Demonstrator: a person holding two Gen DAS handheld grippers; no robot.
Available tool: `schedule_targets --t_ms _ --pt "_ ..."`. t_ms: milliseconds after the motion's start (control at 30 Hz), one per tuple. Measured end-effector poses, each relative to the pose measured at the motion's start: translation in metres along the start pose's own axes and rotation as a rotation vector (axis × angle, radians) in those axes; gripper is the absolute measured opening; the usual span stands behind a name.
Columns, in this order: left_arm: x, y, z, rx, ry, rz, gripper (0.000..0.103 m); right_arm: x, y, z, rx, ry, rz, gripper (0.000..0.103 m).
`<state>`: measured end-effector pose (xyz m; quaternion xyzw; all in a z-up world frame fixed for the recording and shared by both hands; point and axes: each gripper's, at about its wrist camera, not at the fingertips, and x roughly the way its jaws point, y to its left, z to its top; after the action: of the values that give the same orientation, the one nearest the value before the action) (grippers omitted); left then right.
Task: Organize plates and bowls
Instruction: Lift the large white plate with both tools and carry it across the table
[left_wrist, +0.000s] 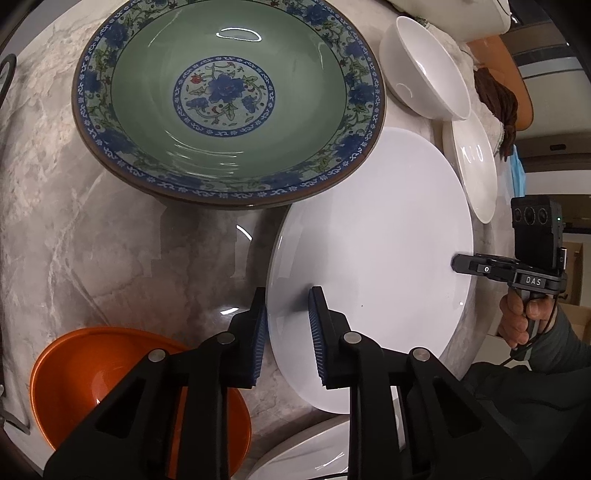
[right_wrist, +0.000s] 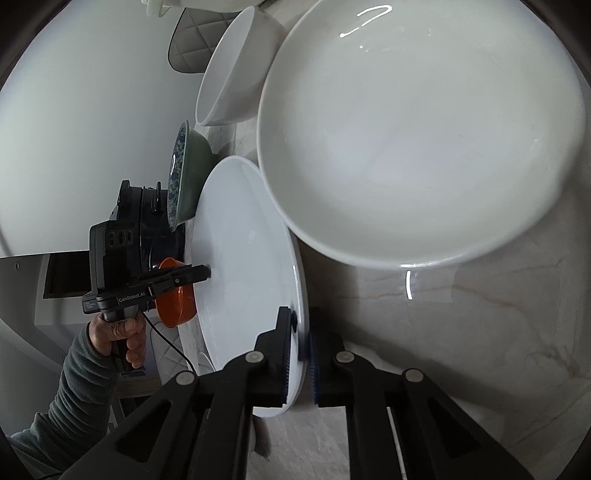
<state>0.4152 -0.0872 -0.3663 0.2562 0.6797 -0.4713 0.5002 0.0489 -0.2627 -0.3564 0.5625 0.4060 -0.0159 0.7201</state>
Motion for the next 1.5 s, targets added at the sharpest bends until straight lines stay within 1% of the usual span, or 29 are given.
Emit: schedule_targets --t_ms 300,500,767,833,1033,1133,1300,1400,1500 --pt "-0.007 -0.017 -0.004 0.017 -0.013 0.036 0.020 0.004 0.006 0.000 0.000 -0.004 -0.038 0.012" --pt "-0.006 -0.019 -0.003 -0.009 -0.014 0.015 0.020 0.006 0.011 0.001 0.011 -0.005 -0.056 0.012" --pt "-0.010 -0.029 -0.003 0.002 -0.006 0.008 0.021 0.001 0.014 -0.003 0.031 -0.005 -0.072 0.012" --pt "-0.015 -0.026 -0.006 0.007 -0.009 0.002 0.021 0.000 0.013 -0.003 0.031 -0.004 -0.069 0.012" --pt "-0.031 -0.052 -0.018 0.016 -0.034 0.004 0.021 -0.012 0.018 -0.008 0.025 -0.014 -0.061 0.012" --pt "-0.044 -0.074 -0.028 0.024 -0.057 0.010 0.021 -0.024 0.023 -0.013 0.009 -0.018 -0.062 0.012" --pt "-0.059 -0.116 -0.062 0.015 -0.095 0.014 0.021 -0.051 0.026 -0.026 -0.025 -0.004 -0.060 0.012" --pt "-0.060 -0.140 -0.088 -0.013 -0.118 0.013 0.020 -0.067 0.022 -0.032 -0.053 0.020 -0.065 0.012" --pt "-0.058 -0.162 -0.118 -0.066 -0.145 0.010 0.020 -0.078 0.019 -0.038 -0.082 0.059 -0.076 0.013"
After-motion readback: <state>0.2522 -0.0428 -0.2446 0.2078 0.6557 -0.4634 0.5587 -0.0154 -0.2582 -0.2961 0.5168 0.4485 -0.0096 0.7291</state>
